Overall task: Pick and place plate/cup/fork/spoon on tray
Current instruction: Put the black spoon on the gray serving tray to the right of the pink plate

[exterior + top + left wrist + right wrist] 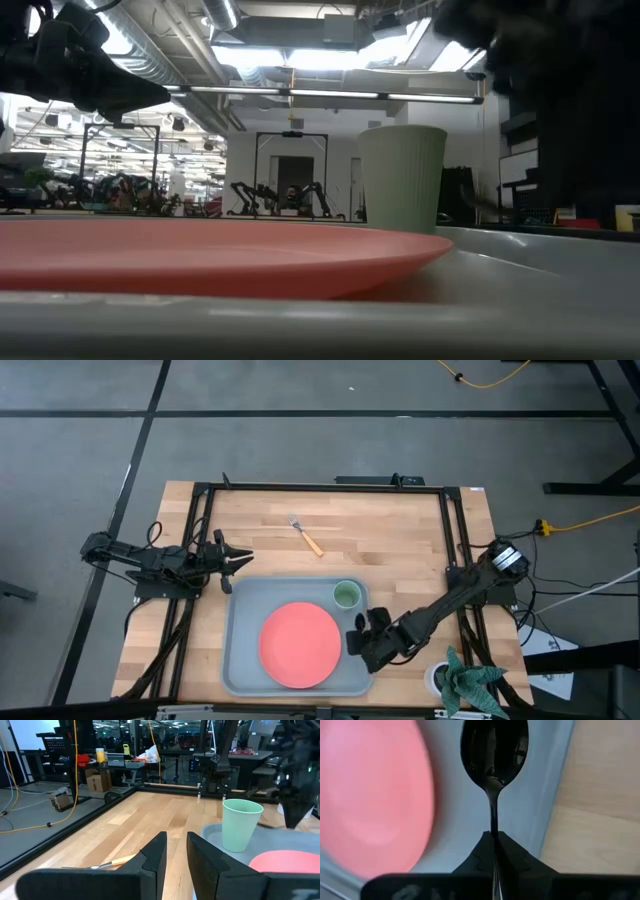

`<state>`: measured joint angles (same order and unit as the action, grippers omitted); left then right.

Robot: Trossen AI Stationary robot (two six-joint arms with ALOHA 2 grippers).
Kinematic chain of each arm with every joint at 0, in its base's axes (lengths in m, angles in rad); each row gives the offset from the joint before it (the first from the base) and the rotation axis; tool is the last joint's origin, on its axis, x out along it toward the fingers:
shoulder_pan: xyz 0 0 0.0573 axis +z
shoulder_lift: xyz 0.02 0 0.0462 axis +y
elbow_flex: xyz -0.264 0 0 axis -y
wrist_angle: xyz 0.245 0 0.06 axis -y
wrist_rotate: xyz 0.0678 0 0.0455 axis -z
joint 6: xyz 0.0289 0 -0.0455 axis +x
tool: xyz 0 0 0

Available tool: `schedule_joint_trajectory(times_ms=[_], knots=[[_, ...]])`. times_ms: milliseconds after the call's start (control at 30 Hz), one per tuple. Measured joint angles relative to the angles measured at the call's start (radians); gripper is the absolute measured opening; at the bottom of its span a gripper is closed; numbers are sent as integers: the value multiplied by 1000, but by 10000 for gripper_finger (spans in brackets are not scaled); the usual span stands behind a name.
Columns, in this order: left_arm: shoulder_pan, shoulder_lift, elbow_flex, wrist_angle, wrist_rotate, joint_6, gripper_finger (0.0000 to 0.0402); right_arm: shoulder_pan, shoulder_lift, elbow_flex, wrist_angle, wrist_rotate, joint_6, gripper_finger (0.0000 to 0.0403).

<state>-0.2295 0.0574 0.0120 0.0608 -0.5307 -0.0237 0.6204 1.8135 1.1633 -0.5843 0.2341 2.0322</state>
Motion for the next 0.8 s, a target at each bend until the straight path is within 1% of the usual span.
schedule_joint_trajectory(times_ms=[133, 267, 500, 600, 800], knots=[[0, 0, 0, 0, 0, 0, 69, -9, 58, -1, 46, -26, 12, 5], [0, 0, 0, 0, 0, 0, 69, -12, 82, -1, 79, 2, 59, 5], [0, 0, 0, 0, 0, 0, 69, -12, 84, -1, 77, 17, 58, 27], [0, 0, 0, 0, 0, 0, 69, -12, 84, -1, 76, 41, 57, 30], [0, 0, 0, 0, 0, 0, 69, -12, 84, -1, 76, 45, 56, 32]])
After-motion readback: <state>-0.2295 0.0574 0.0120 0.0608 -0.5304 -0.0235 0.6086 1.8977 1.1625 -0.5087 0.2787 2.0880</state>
